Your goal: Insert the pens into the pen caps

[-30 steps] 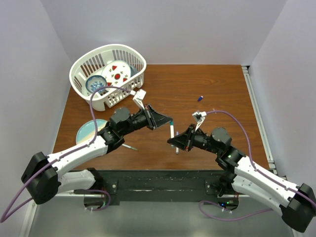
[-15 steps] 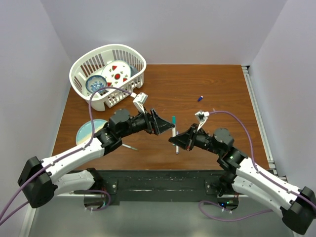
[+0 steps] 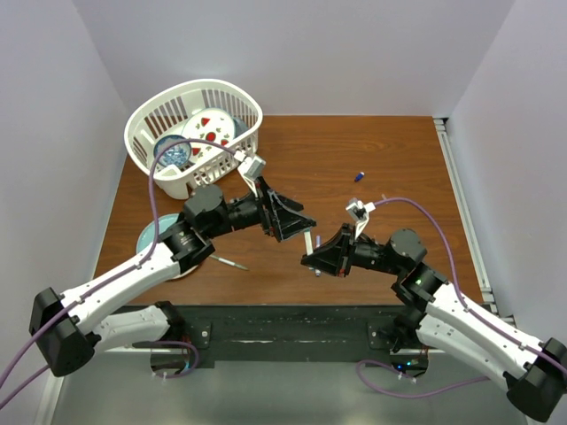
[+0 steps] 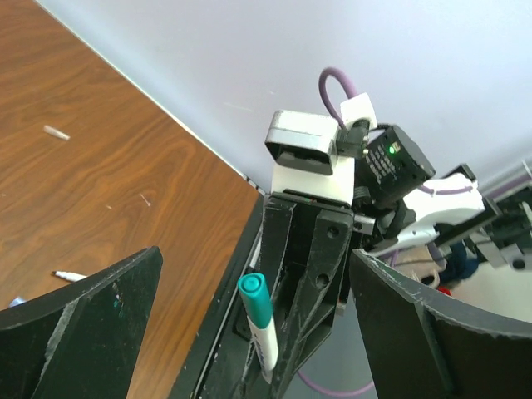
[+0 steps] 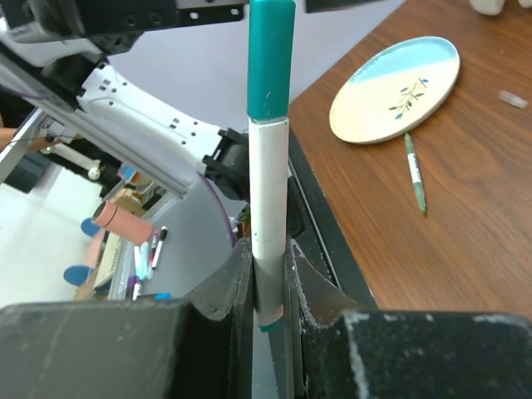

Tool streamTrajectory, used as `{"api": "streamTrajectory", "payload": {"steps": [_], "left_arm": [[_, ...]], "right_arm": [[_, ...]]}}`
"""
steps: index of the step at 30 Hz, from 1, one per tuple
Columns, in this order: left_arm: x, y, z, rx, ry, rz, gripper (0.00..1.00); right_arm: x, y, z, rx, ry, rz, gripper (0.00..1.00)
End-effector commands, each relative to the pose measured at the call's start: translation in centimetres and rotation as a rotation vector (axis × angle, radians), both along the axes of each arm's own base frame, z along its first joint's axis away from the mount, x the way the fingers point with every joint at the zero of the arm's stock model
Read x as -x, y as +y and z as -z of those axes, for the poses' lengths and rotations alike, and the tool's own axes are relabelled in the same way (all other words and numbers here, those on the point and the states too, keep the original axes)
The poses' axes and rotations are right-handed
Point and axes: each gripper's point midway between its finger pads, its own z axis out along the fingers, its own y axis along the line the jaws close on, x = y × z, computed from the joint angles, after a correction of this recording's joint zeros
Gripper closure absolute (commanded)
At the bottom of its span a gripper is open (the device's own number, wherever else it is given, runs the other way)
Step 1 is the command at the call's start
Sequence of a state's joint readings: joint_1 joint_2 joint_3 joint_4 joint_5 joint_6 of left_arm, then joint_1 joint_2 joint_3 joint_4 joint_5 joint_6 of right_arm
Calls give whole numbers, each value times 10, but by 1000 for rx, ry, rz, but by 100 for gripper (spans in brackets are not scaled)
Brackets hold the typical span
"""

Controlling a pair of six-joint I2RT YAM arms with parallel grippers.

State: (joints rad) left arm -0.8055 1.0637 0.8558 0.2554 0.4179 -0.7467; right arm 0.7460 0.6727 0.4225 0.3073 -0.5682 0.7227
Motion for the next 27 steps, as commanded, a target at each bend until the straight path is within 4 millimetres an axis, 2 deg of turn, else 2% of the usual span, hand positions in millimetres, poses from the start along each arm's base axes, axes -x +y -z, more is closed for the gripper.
{"api": "streamTrajectory", "payload": {"steps": [1,10,11,20,23,27], "left_arm": [[13,-7,-18,36,-82,104,0],[15,-9,-29,71,-104,117,15],[15,-10,-28,72,-102,123,19],[15,-14,-15,58,-62,139,36],[11,-14,-14,57,-53,121,40],[10,-14,-18,71,-50,113,41]], "right_arm": [[14,0,-36,-95,-78,-69,100],[15,0,-33,-94,-60,-74,100],[15,0,-34,-95,-59,-73,100],[16,-1,-34,-103,-53,-71,100],[16,-1,-32,-102,-52,-68,100],[16,-1,-31,-96,-49,-68,100]]}}
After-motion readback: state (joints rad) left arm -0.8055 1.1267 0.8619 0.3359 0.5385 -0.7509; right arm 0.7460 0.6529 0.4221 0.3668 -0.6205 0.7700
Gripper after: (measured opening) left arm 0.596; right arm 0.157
